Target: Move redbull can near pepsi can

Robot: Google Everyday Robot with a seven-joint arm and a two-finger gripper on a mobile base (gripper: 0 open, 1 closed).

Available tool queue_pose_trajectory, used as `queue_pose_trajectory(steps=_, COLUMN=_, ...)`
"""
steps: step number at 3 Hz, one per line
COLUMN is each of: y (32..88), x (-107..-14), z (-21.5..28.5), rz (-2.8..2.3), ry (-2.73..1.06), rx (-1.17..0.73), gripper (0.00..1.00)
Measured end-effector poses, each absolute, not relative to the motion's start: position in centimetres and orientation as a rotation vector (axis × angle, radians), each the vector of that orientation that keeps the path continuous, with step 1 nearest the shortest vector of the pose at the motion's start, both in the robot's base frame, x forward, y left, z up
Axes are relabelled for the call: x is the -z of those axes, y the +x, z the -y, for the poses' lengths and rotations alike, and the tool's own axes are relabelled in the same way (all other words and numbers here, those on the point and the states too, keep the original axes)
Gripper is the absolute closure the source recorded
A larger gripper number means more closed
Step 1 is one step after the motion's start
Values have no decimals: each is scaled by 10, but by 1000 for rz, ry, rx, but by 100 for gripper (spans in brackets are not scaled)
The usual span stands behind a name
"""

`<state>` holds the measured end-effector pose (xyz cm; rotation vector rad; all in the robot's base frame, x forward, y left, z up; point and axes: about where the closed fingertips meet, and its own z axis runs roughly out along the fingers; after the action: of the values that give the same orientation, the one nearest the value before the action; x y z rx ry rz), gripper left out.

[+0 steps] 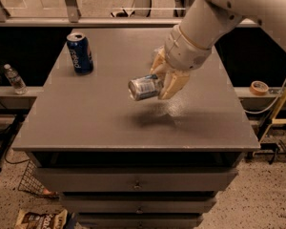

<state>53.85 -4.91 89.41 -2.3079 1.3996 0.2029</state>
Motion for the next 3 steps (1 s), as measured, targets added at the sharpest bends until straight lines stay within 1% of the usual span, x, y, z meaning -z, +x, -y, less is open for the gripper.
queue_pose_trajectory(steps=2, y=599, x=-917, z=-41, rz=-1085, ry=-2443, rx=-143, gripper=100)
queue_pose_trajectory(steps=3, y=629, x=-911, z=-72, rz=-1030, ry=-2463, rx=-143, gripper=100)
